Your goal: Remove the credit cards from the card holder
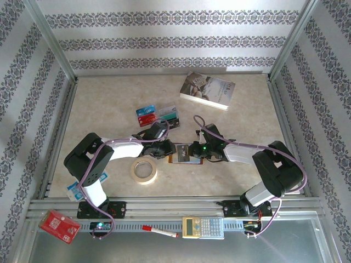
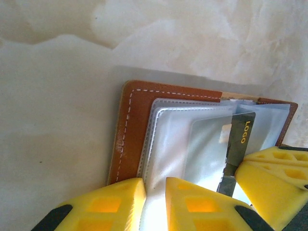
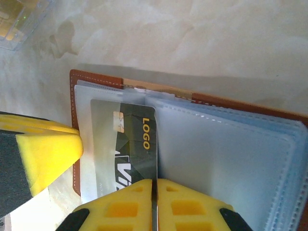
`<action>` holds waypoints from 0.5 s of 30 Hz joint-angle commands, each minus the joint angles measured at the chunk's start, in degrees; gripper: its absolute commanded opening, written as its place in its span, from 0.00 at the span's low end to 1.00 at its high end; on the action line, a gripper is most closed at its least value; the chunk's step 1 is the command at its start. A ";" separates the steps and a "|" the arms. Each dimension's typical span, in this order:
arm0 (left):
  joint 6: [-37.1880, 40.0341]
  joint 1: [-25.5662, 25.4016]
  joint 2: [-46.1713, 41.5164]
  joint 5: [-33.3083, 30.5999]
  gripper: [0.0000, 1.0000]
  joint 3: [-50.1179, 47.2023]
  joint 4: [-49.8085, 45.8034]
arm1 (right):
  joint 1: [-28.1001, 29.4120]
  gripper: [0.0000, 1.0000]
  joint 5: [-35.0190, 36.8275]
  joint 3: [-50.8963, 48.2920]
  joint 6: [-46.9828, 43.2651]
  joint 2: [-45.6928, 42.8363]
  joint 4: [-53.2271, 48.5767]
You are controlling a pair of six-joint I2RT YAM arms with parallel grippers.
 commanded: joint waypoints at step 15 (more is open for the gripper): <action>2.43 0.32 4.18 -1.98 0.23 0.15 -8.91 | -0.16 0.26 -3.30 1.16 -1.04 3.69 -0.72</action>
